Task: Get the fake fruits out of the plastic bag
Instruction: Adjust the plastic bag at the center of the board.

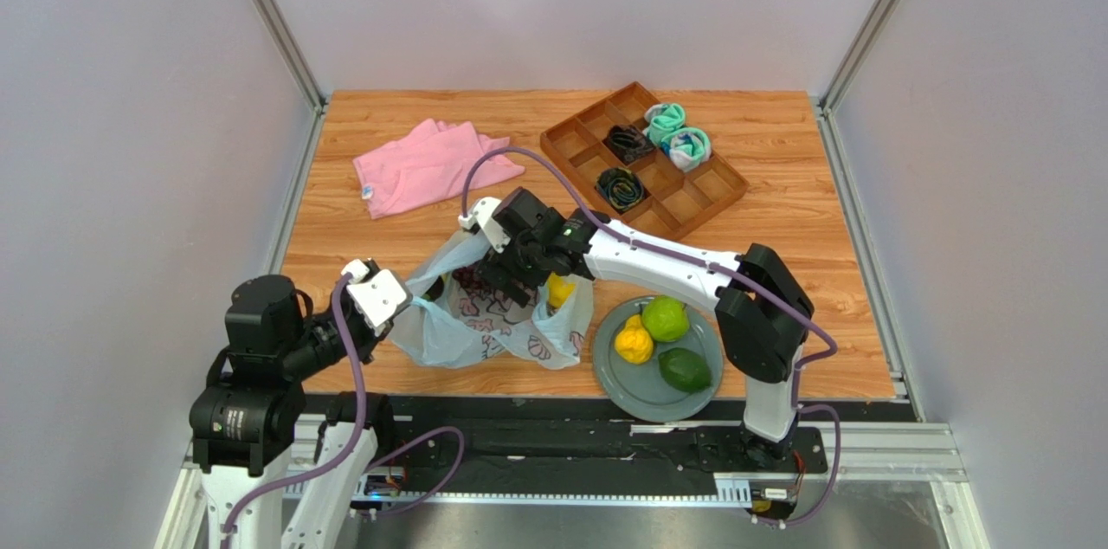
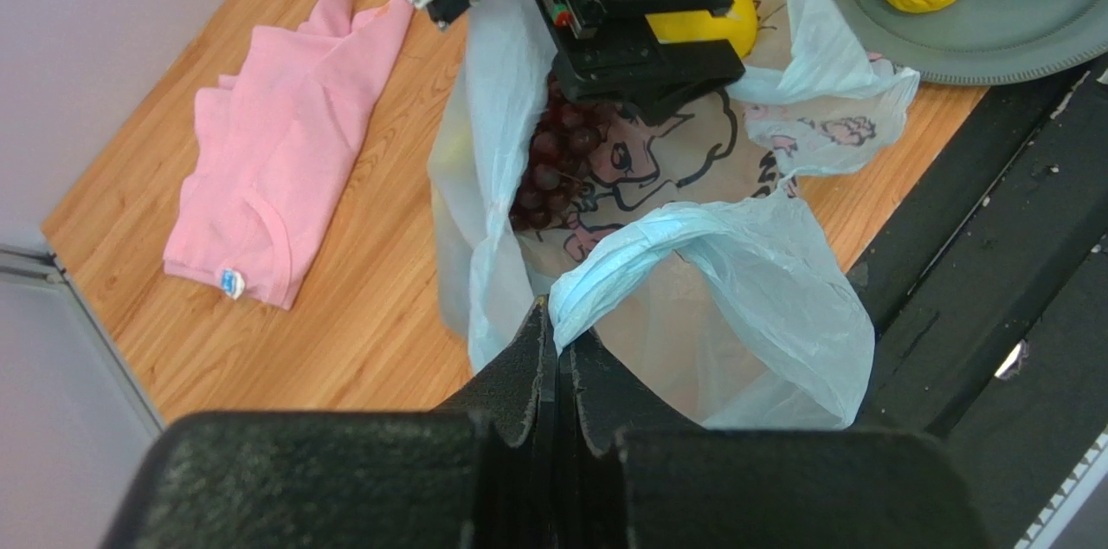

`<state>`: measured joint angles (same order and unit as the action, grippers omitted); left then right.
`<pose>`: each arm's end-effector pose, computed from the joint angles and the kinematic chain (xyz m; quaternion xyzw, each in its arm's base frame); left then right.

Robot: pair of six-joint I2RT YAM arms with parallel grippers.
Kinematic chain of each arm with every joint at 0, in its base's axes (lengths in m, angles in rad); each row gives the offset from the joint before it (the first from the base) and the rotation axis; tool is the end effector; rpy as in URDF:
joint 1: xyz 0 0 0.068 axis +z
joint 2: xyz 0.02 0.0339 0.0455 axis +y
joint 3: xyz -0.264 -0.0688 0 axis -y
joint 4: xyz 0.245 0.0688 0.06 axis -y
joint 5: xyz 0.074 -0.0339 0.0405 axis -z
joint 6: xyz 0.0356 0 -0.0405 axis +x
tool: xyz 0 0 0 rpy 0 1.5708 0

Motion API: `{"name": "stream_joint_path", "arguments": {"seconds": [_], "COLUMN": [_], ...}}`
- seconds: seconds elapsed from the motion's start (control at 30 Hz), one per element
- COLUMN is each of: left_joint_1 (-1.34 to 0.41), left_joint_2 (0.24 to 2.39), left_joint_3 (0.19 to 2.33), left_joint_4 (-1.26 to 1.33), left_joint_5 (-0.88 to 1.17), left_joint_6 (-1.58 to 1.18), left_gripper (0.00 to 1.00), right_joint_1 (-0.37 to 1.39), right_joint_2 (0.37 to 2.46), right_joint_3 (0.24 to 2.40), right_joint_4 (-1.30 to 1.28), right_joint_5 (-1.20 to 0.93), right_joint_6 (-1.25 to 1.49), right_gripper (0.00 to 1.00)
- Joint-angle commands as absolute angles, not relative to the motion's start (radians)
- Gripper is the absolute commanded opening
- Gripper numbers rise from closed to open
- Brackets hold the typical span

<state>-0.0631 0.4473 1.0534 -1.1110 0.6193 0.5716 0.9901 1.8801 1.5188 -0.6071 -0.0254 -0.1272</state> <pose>0.0379 -0.0231 0.3668 0.4031 0.7311 -0.1323 0.5344 0.2257 0.3457 0.2442 -0.5093 0.8077 0.1351 0.2644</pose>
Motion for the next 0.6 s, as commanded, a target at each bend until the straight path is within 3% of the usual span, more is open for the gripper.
{"name": "stream_joint_path", "arguments": {"seconds": [0.0, 0.4, 0.57], "left_joint_1": [-0.057, -0.057, -0.057], "left_joint_2": [0.426, 0.425, 0.437], "left_joint_3": [1.052, 1.043, 1.040], "left_joint_4": [-1.069, -1.065, -1.063], "left_joint_5": [0.621, 0.670, 0.681], "left_joint_6": [0.554, 0.557, 0.554], "left_gripper": [0.00, 0.00, 0.00], "right_joint_1": [0.937, 0.900, 0.900], "right_joint_2": [1.867, 1.602, 1.539], "right_joint_3": [1.497, 1.269, 1.267], "right_joint_4": [-0.546, -0.607, -0.598], "right_joint_5": [0.189, 0.200, 0.014], "right_joint_6": [-0.135, -0.210, -0.221], "right_gripper": [0.84, 0.89, 0.80]}}
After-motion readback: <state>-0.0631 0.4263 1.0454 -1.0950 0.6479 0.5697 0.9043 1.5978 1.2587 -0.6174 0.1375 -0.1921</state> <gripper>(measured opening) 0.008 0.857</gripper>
